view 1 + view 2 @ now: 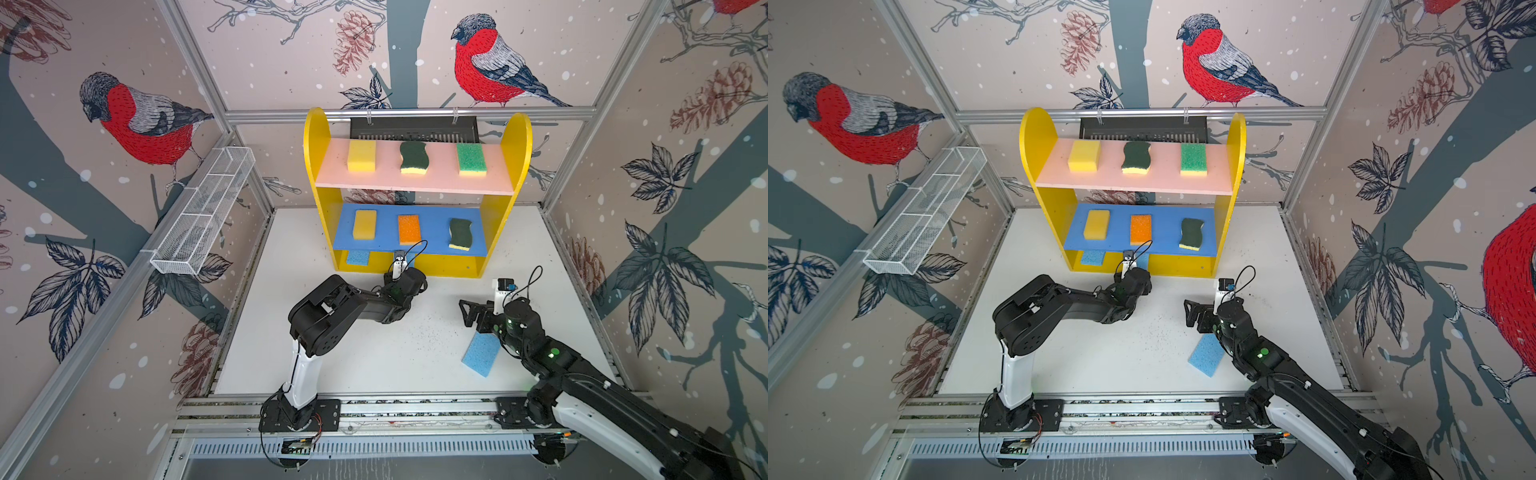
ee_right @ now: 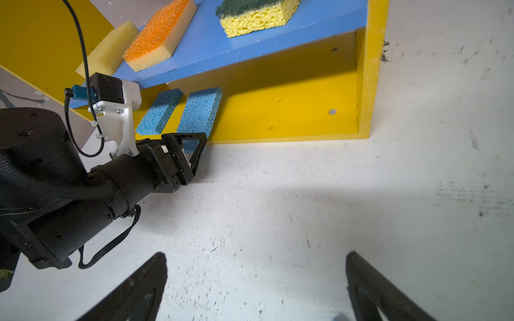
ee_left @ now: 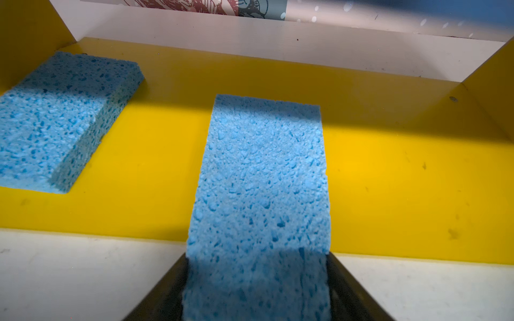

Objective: Arrange cleaning sponges on a shelf
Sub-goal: Place the cleaning sponge on the shelf.

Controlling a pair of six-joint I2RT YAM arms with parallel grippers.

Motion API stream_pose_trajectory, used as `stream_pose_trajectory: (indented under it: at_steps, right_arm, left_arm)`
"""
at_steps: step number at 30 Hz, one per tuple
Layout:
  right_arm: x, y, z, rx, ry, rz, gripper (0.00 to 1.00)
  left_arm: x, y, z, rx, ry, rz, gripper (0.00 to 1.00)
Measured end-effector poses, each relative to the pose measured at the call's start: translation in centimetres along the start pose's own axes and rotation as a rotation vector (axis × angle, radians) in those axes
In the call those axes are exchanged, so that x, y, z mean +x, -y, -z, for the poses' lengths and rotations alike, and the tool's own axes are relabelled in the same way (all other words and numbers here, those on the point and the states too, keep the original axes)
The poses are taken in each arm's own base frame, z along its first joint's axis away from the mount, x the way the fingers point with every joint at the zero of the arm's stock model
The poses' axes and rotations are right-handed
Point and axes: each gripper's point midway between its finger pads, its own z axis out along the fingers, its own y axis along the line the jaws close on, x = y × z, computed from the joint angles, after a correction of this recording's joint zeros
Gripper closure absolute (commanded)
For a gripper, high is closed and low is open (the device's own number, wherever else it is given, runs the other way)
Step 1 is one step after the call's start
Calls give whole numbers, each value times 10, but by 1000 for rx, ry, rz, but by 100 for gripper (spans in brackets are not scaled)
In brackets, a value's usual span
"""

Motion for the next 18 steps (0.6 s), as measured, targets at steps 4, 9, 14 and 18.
stream_pose_trajectory:
  at_steps: [4,9,14,18]
  right_arm:
    - [0,0,0,-1,0,0,0]
    - [0,-1,0,-4,-2,0,0]
    - [2,0,0,-6,-5,0,0]
    - [4,0,0,-8,-5,-2,0]
  left_arm:
    - [0,0,-2,-7,4,14,29]
    - [-12,7,-4,1,34,40,29]
    - [-15,8,-7,-3,48,52,29]
    - [-18,11,-8,-2,55,57,29]
